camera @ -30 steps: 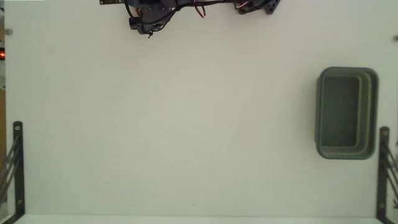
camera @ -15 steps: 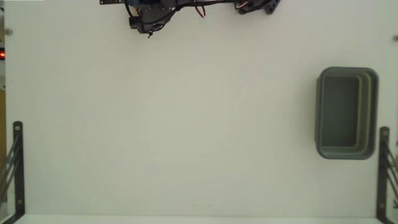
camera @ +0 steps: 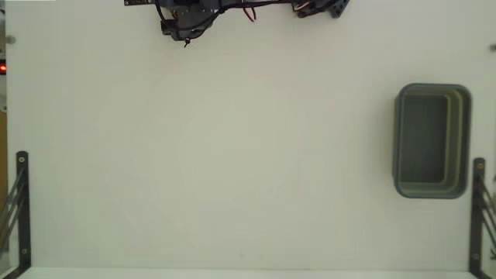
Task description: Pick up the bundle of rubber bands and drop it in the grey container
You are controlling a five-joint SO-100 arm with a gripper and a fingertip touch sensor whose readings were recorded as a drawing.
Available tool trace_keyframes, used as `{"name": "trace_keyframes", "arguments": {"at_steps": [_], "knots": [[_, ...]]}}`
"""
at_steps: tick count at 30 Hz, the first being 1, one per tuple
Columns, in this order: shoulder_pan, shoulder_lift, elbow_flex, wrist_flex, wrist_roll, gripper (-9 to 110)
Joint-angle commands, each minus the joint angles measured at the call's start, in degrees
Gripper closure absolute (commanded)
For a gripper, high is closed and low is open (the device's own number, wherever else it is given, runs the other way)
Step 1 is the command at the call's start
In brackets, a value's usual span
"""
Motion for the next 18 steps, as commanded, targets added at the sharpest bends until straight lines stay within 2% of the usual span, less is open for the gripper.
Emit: {"name": "trace_keyframes", "arguments": {"at_steps": [1,18], "knots": [[0.9,0.9,-0.1,0.3,0.0,52],[0.9,0.9,-0.1,0.3,0.0,56]]}}
